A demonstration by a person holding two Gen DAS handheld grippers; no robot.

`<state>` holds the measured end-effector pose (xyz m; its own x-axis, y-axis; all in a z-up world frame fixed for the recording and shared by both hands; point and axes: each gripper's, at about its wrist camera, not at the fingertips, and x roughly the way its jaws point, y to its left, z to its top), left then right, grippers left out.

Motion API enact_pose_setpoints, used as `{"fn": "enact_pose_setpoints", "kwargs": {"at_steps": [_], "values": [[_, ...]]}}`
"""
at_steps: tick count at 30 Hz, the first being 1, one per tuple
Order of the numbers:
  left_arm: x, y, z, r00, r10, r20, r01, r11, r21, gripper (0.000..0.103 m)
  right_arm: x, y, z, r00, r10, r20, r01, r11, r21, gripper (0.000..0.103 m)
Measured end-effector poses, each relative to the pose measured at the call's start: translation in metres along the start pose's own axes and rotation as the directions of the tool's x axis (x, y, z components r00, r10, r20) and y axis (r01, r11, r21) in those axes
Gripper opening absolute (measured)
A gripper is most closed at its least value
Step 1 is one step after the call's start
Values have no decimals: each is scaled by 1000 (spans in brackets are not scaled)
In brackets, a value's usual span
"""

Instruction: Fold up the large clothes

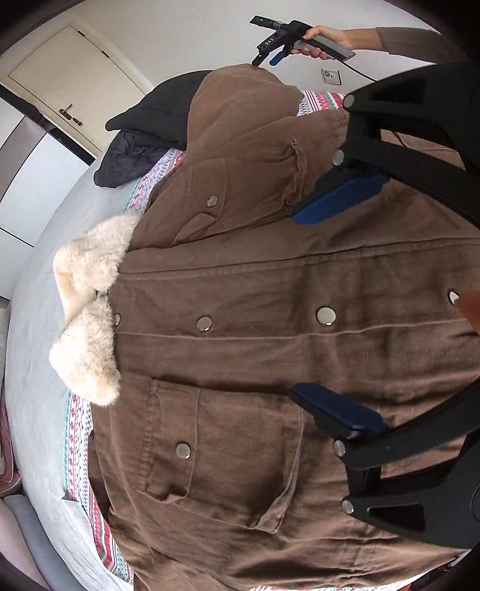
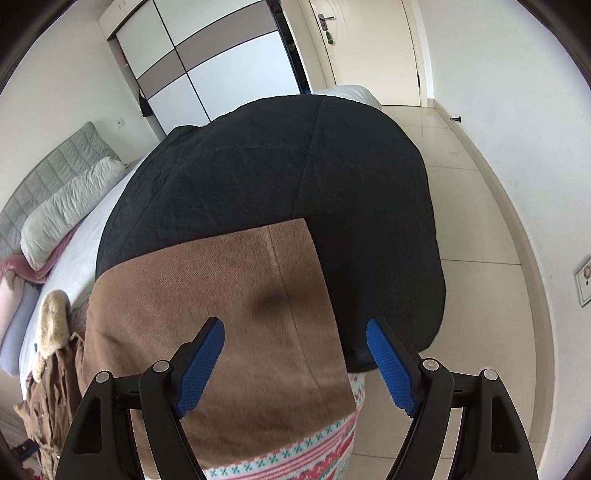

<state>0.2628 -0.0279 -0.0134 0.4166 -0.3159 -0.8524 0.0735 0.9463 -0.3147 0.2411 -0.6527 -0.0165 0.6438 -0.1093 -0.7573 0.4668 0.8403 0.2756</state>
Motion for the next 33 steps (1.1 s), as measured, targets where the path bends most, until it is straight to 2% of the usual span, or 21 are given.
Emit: {"fn": "enact_pose_setpoints", "kwargs": {"at_steps": [3,5,6,7,8,9,10,12,15,17,19,22,24,26,27,29,30,31,33], "values": [[17,-17,4,1000,19,-11,-19,999,30,88,23,-6,7,998,56,7,-57,997,59,81],[28,-26,6,1000,0,-23,1,999,35,88,29,-7,6,995,101,26,-103,988,115,79],[33,-31,8,1000,-10,-26,11,999,36,88,28,-6,5,992,120,38,-124,984,131,75],[37,-35,10,1000,-21,-19,22,999,40,88,26,-3,4,991,125,38,-129,982,138,57],[39,-39,13,1000,-30,-7,31,999,44,88,20,2,4,994,102,38,-106,985,138,31],[42,-42,17,999,-37,5,37,998,45,88,13,6,5,995,94,37,-98,987,128,15],[43,-44,20,999,-47,16,46,998,43,88,2,13,7,994,98,44,-103,988,114,10],[47,-49,28,997,-73,38,72,997,37,86,-33,28,17,994,43,105,-49,997,60,8],[50,-67,40,992,-93,80,87,994,70,80,-91,49,41,977,14,213,-15,1000,6,7],[53,-84,48,987,-122,107,111,989,100,75,-122,68,56,958,-57,282,69,997,-35,7],[58,-104,52,978,-167,128,150,980,130,72,-143,84,69,929,-127,347,155,986,-54,7],[83,-134,53,964,-248,97,232,960,154,66,-152,98,81,925,-136,354,169,984,-63,7],[115,-151,48,965,-259,38,251,956,153,65,-150,109,82,919,-168,357,215,972,-96,7],[146,-166,40,985,-172,17,166,968,186,65,-145,114,81,926,-172,336,222,968,-116,7],[153,-174,35,991,-124,43,111,966,234,65,-143,114,80,933,-167,317,215,969,-123,7],[156,-192,28,996,-36,85,5,941,337,68,-137,122,78,929,-209,306,265,952,-151,7],[153,-198,27,996,-9,87,-23,933,360,68,-136,126,75,924,-226,308,287,943,-170,7],[149,-200,27,997,-11,76,-18,929,371,68,-135,129,75,922,-234,308,299,936,-184,7],[134,-195,30,994,-102,37,82,933,350,68,-137,132,75,922,-244,301,311,929,-200,7]]}}
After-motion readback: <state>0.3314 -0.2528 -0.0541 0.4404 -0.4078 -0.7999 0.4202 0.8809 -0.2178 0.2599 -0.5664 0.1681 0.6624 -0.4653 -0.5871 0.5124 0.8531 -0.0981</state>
